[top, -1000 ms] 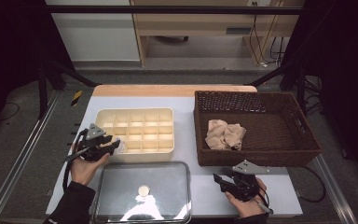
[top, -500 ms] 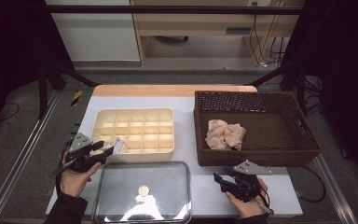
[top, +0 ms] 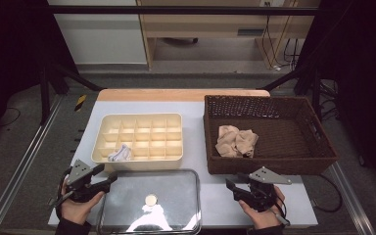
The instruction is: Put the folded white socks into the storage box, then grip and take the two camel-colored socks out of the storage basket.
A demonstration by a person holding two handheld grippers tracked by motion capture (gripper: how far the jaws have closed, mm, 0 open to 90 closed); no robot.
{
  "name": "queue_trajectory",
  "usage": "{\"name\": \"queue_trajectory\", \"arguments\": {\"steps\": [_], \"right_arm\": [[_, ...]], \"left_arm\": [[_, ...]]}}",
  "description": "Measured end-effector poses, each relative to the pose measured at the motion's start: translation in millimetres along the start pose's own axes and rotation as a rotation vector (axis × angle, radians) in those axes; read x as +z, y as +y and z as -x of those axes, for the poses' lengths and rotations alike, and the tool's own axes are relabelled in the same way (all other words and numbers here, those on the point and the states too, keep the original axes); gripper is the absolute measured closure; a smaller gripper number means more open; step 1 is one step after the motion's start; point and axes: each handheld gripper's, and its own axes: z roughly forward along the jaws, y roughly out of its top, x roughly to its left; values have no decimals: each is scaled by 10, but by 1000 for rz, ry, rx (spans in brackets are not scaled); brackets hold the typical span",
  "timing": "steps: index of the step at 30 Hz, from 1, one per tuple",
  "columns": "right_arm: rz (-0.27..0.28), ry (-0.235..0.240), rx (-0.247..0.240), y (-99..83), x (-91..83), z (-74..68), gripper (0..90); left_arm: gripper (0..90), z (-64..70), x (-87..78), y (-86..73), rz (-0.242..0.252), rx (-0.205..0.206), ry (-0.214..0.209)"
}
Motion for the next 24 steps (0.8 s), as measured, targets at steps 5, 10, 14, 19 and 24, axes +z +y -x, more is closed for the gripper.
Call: {"name": "queue_trajectory", "arguments": {"steps": [5,10,14,19,24], "right_arm": [[13,-7,1,64,-27,10,472],[47,-15,-3,169,-89,22,470],[66,-32,-9,274,-120,33,467],[83,-42,1,386,-125,78,450],[105,-58,-4,524,-97,118,428]], "left_arm": [[349,6,-13,-111,4,-13,3],[334,4,-29,-182,13,-16,-2],[328,13,6,-226,0,-13,-9],[324,39,51,-263,-20,-2,3],[320,44,83,-277,-32,0,2]]}}
